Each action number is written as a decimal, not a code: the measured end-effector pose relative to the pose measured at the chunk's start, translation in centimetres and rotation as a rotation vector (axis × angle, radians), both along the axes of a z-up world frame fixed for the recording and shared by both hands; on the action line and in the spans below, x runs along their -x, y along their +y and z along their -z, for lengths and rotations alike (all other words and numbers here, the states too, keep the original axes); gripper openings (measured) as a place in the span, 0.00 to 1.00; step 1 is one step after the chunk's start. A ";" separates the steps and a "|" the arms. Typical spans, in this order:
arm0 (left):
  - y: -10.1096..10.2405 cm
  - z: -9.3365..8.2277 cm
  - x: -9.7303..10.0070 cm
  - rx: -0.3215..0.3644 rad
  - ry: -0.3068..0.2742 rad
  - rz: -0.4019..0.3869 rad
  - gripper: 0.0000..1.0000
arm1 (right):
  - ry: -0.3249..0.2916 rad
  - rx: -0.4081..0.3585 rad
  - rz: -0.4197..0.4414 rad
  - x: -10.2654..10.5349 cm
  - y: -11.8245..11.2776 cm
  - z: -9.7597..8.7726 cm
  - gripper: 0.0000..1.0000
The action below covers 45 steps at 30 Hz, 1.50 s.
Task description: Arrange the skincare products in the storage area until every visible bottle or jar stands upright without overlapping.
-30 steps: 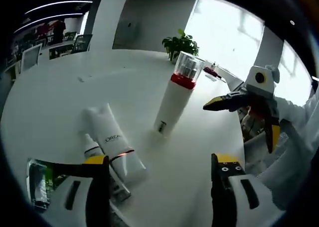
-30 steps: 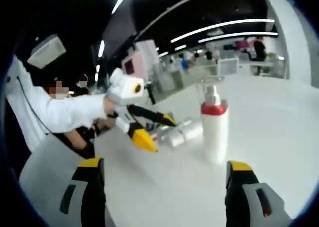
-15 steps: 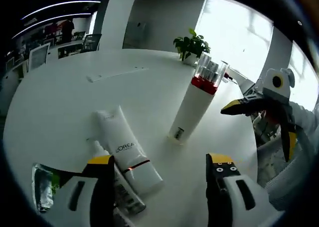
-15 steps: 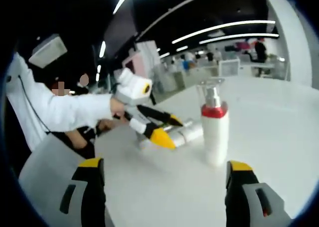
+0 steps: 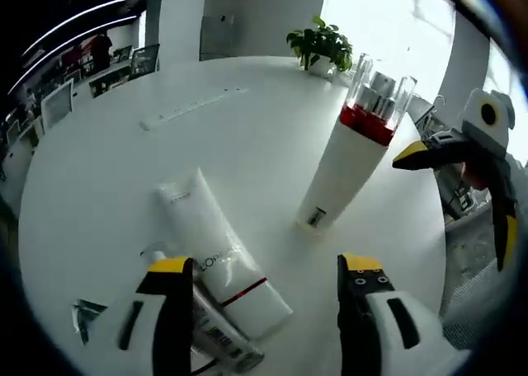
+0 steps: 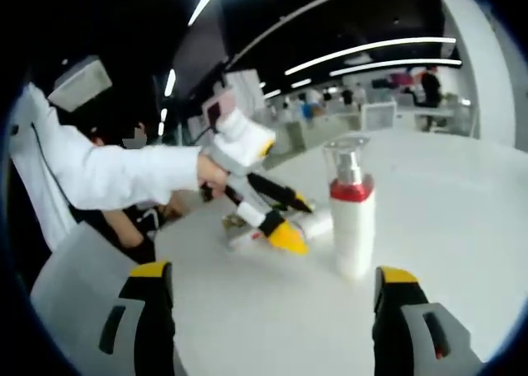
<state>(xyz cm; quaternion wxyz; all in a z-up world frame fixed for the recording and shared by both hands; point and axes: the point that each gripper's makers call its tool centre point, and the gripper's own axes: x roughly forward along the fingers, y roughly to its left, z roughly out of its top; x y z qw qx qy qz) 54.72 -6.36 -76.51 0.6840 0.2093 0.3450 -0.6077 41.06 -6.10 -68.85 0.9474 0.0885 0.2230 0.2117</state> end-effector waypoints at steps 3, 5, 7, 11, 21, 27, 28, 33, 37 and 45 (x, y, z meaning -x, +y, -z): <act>-0.1 0.6 -0.7 -0.051 -0.015 -0.008 0.62 | -0.001 0.000 0.002 0.0 -0.1 0.0 1.00; -0.1 0.8 -1.0 -0.070 -0.017 -0.020 0.59 | -0.003 0.002 0.002 0.0 -0.2 -0.1 1.00; -0.2 1.2 -1.4 -0.088 -0.004 -0.035 0.57 | -0.003 0.001 0.002 0.0 -0.2 -0.1 1.00; -0.6 1.8 -2.3 -0.108 0.043 -0.064 0.53 | -0.010 -0.004 0.011 0.1 -0.5 -0.3 1.00; -1.4 1.5 -3.2 -0.098 0.072 -0.116 0.42 | -0.013 0.003 -0.001 0.1 -0.2 -0.3 0.99; -2.6 1.7 -5.5 -0.114 0.050 -0.130 0.34 | -0.013 -0.004 -0.011 0.2 0.2 -0.4 0.99; -2.8 1.7 -5.8 -0.111 0.051 -0.139 0.34 | -0.013 -0.004 -0.010 0.2 0.2 -0.4 0.99; -3.9 1.9 -6.6 -0.157 0.009 -0.110 0.37 | -0.004 -0.001 -0.010 0.2 -0.1 -0.1 0.99; -3.9 1.8 -6.3 -0.156 0.015 -0.117 0.37 | 0.001 -0.001 -0.010 0.2 -0.2 0.1 0.99; -5.5 1.7 -6.5 -0.153 0.037 -0.107 0.43 | 0.002 -0.003 -0.009 0.1 -0.6 0.2 0.98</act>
